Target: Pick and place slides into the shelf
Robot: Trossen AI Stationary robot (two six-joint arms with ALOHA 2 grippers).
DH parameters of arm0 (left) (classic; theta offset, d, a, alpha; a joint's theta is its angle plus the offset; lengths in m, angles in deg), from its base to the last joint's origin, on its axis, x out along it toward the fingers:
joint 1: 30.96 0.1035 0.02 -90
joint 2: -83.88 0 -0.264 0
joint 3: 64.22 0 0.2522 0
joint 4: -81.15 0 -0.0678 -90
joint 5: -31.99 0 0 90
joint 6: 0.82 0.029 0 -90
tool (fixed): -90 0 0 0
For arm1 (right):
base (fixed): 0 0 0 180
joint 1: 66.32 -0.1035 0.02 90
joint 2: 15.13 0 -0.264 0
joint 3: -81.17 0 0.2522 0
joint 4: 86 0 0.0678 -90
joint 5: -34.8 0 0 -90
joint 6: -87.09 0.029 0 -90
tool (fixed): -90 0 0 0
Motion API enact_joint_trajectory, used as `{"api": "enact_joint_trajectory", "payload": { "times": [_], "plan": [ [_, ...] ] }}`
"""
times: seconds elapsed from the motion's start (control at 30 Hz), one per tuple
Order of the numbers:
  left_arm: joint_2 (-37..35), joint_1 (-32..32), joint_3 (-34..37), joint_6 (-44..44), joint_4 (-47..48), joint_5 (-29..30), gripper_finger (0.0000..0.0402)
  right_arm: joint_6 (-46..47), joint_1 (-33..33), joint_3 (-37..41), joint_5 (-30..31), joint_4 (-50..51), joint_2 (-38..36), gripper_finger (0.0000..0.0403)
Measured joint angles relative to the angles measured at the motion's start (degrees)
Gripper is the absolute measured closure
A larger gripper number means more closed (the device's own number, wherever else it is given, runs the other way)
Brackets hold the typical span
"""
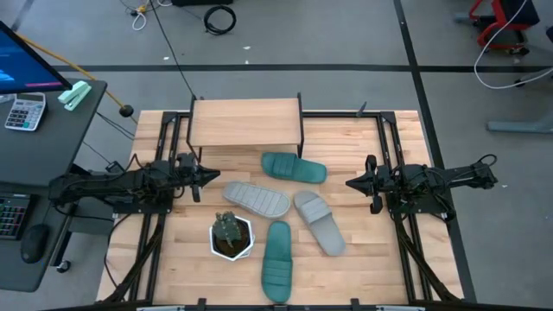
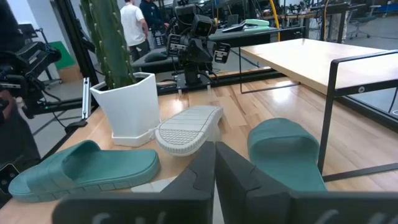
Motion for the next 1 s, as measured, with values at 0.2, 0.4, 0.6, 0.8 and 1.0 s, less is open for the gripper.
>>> {"api": "enact_joint_trajectory", "payload": {
  "times": [0.2,0.4,0.6,0.8,1.0],
  "plan": [
    [0.0,0.0,0.0,0.0,0.0,0.0,0.0363,0.0,0.0,0.0,0.0,0.0,0.0,0.0385],
    [0.0,0.0,0.0,0.0,0.0,0.0,0.0368,0.0,0.0,0.0,0.0,0.0,0.0,0.0385],
    [0.0,0.0,0.0,-0.1,-2.7,0.0,0.0376,0.0,0.0,0.0,0.0,0.0,0.0,0.0385],
    [0.0,0.0,0.0,-10.8,-8.1,0.0,0.0371,0.0,0.0,0.0,0.0,0.0,0.0,0.0385],
    [0.0,0.0,0.0,-15.9,-12.8,0.1,0.0366,0.0,0.0,0.0,0.0,0.0,0.0,0.0385]
  ]
}}
